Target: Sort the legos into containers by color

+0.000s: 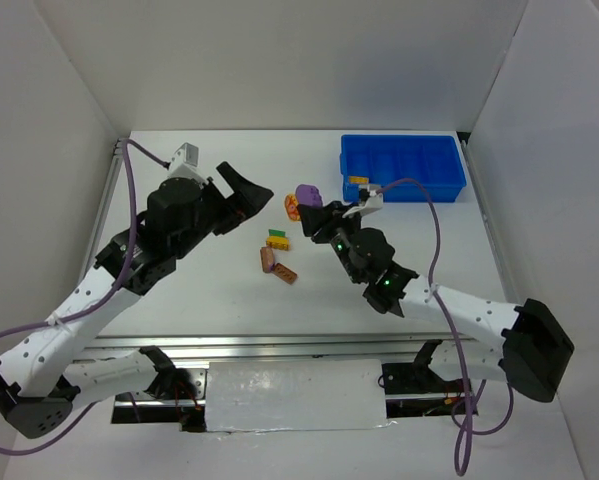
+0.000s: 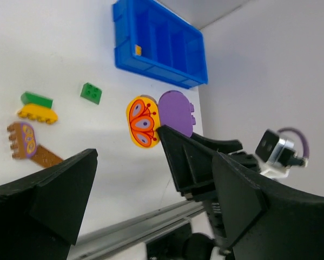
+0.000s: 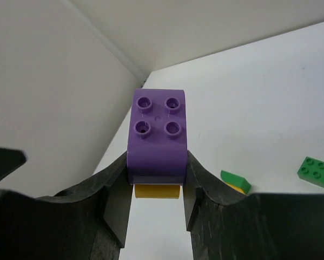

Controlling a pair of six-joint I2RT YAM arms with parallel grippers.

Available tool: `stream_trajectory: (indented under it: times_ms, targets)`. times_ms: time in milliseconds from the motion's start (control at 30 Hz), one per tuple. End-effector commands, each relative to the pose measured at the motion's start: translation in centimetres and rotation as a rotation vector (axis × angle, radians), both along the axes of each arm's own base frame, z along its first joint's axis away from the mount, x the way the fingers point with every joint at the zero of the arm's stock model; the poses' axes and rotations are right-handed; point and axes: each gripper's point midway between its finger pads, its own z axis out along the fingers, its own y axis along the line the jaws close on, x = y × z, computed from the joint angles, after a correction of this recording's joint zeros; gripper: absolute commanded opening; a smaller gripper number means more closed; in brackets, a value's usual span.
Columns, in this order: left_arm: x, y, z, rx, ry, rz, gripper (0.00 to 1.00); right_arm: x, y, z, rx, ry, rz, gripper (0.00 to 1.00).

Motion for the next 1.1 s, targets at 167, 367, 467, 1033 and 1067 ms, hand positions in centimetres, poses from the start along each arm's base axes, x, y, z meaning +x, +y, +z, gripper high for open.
stream_trajectory:
  times_ms: [167, 367, 467, 1033, 1067]
  targets:
    - [-6.3, -5.1, 3.9, -0.008, -0.443, -0.558, 1.0, -6.3, -0.2, 7.6, 0.082, -0.077, 0.371, 0.0]
    - [-8.7, -4.9, 4.3, -0.06, -0.514, -0.632, 1.0, -9.6, -1.8, 11.0, 0.133, -0.172, 0.477, 0.0]
    - [-10.5, -5.7, 5.5, -0.151, -0.578, -0.731, 0.99, -11.4, -0.5, 11.7, 0.143, -0.226, 0.604, 0.0]
    - [-10.0, -6.0, 5.4, -0.127, -0.584, -0.737, 0.93, -14.3, 1.6, 13.9, 0.239, -0.278, 0.847, 0.0]
    - [-10.1, -6.1, 5.3, -0.129, -0.583, -0.746, 0.92, -14.2, 1.7, 13.8, 0.243, -0.277, 0.843, 0.0]
